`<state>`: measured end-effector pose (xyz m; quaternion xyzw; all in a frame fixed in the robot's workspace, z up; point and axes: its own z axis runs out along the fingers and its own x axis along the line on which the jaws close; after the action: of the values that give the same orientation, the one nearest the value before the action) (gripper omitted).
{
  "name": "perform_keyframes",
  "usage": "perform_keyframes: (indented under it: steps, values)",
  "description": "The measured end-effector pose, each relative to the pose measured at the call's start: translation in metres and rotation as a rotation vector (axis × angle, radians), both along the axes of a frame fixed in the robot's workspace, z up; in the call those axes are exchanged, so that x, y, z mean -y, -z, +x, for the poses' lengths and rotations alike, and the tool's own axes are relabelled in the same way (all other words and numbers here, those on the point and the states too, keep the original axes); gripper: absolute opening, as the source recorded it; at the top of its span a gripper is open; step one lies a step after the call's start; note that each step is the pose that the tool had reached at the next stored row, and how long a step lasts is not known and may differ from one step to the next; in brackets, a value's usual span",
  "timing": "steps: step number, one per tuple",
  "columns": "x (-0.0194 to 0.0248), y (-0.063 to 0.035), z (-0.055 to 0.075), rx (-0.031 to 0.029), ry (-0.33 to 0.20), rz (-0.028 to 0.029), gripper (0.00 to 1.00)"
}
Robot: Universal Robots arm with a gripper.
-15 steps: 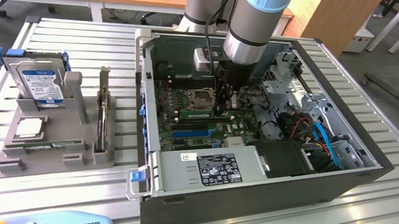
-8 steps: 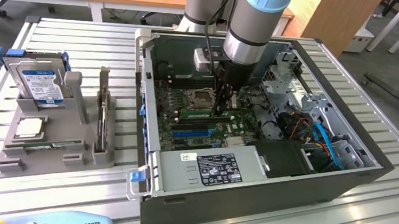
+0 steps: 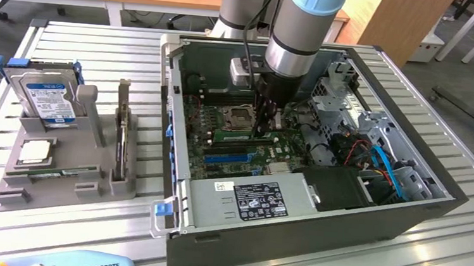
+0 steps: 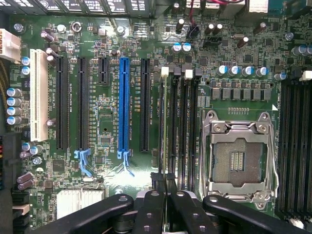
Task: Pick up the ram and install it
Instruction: 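Insert the ram into the slot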
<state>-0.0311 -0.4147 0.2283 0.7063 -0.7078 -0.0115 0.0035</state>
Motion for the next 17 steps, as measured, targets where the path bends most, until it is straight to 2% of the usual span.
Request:
perform_keyframes:
  steps: [17]
  values:
    - [0.0000,0.0045,0.0000,0.0000,0.000,0.0001,0.12]
